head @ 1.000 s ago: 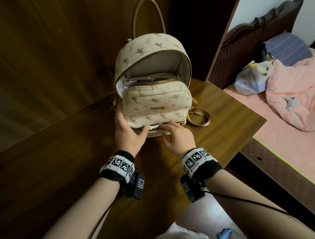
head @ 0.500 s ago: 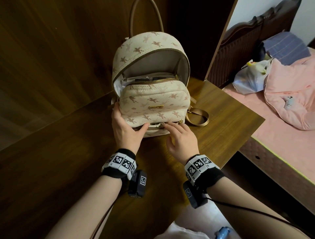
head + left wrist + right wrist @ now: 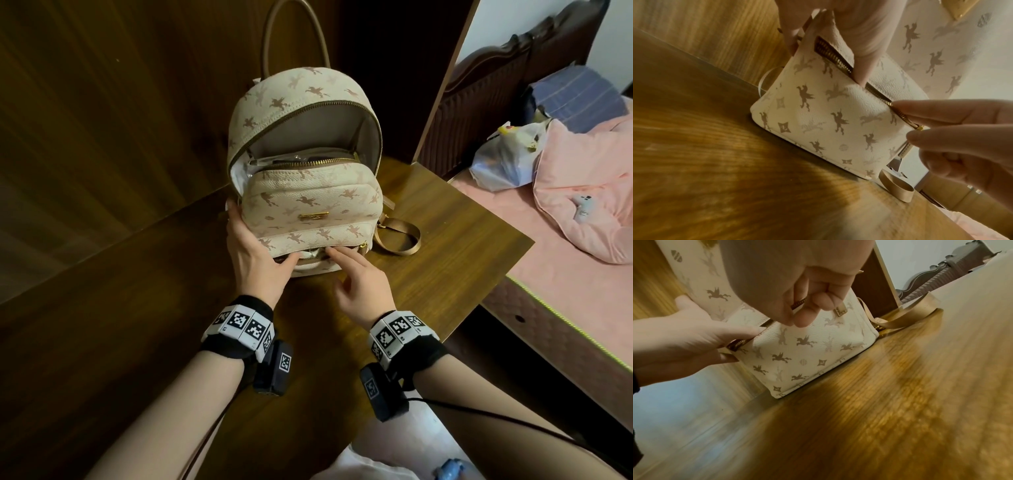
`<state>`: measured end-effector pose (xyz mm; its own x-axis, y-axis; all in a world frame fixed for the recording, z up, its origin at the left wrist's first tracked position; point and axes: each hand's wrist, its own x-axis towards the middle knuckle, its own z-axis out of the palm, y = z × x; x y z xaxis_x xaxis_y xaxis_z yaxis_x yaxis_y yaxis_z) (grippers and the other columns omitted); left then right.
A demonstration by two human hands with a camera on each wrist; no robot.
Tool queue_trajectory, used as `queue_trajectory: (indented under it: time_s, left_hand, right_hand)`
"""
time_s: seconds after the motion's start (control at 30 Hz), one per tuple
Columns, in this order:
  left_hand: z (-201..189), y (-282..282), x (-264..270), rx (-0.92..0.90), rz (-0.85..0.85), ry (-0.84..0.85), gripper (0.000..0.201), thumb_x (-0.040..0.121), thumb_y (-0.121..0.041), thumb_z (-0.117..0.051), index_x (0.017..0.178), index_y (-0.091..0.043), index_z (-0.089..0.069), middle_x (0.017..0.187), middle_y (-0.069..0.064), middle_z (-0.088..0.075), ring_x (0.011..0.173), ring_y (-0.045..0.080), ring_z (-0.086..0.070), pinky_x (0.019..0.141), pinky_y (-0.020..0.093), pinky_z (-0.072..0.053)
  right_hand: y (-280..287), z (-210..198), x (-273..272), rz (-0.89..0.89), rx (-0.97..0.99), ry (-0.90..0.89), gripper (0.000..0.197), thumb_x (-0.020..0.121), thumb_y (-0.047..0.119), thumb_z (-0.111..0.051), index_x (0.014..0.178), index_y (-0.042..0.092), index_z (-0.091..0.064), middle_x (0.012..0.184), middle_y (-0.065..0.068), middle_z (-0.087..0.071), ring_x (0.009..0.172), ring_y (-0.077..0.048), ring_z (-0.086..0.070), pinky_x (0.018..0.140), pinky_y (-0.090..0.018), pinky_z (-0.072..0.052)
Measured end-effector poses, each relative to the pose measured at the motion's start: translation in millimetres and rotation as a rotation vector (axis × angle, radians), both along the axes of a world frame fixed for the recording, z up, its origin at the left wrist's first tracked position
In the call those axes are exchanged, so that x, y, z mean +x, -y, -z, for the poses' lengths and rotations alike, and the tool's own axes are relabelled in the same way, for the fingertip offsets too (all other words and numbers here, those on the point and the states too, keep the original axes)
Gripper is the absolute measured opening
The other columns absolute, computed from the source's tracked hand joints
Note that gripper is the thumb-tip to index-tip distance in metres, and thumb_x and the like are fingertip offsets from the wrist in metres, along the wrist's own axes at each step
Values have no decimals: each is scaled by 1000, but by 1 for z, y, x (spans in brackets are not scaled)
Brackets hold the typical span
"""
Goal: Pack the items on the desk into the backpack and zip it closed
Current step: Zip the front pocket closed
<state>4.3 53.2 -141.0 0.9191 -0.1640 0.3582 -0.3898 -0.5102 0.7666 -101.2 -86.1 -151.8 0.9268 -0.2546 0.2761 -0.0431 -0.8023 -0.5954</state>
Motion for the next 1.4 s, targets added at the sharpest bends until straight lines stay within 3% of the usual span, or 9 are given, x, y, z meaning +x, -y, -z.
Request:
queue_trajectory:
  time_s: [0.13, 0.23, 0.37, 0.47, 0.57, 0.77, 1.03, 1.23, 1.4]
  left_hand:
    - [1, 5, 0, -3, -37, -4, 131, 57, -20, -91, 149, -18, 3, 150, 20, -24, 140, 33, -27, 112, 51, -31]
    - [1, 5, -1, -22, -38, -21, 131, 58, -18, -90, 149, -22, 3, 151, 18, -23, 140, 32, -27, 111, 53, -33]
    - [3, 5, -1, -29, -36, -9, 129, 59, -17, -89, 149, -23, 2, 152, 17, -22, 141, 31, -26, 111, 53, -33]
    - [3, 4, -1, -30, -35, -4, 128, 58, -18, -89, 147, -31, 2, 151, 16, -22, 141, 31, -27, 109, 54, -35]
    - [4, 4, 0, -22, -35, 14, 127, 58, -18, -90, 147, -32, 0, 151, 17, -23, 140, 32, -28, 109, 54, -35]
    - [6, 3, 0, -20, -38, 24, 126, 59, -18, -89, 148, -29, 0, 152, 16, -22, 140, 31, -28, 109, 53, -36]
    - [12, 2, 2, -32, -37, 34, 126, 59, -17, -88, 147, -33, 1, 150, 15, -24, 138, 31, -33, 106, 52, -40]
    - [12, 1, 0, -18, -41, 63, 122, 59, -19, -89, 144, -35, -2, 149, 17, -26, 138, 32, -33, 106, 52, -40]
    - [13, -2, -3, -8, -19, 90, 124, 57, -19, -90, 144, -31, -3, 149, 18, -25, 139, 32, -30, 109, 51, -37]
  right_hand:
    - [6, -4, -2, -27, -52, 10, 59, 74, 9, -56, 133, 19, -53, 128, -1, -59, 99, -19, -64, 79, -30, -54]
    - [5, 0, -8, 77, -122, 143, 49, 78, 12, -49, 126, 17, -58, 121, 1, -63, 95, -17, -65, 72, -27, -54]
    - [9, -2, -10, 186, -156, 211, 35, 79, 7, -58, 112, 14, -63, 113, 1, -63, 95, -15, -63, 65, -25, -53]
    - [11, -5, -3, 82, -207, 181, 29, 82, 10, -56, 109, 15, -65, 110, 2, -63, 91, -16, -64, 65, -25, -53]
    - [9, -6, 4, 11, -281, 140, 26, 83, 16, -50, 101, 14, -68, 103, 1, -65, 76, -19, -65, 53, -28, -52]
    - [7, -7, 11, -9, -343, 126, 26, 82, 17, -49, 97, 10, -69, 100, -3, -66, 57, -22, -62, 44, -28, -46]
    - [15, -3, 0, -168, -322, 60, 45, 73, 10, -65, 118, 9, -59, 120, -8, -62, 70, -23, -67, 51, -28, -51]
    - [8, -7, 7, -67, -379, -12, 48, 69, 13, -69, 115, 9, -58, 112, -8, -62, 48, -26, -59, 38, -27, -42]
    - [-4, -8, 3, -6, -464, -39, 44, 63, 16, -75, 105, 10, -63, 99, -6, -64, 44, -21, -56, 39, -20, -28]
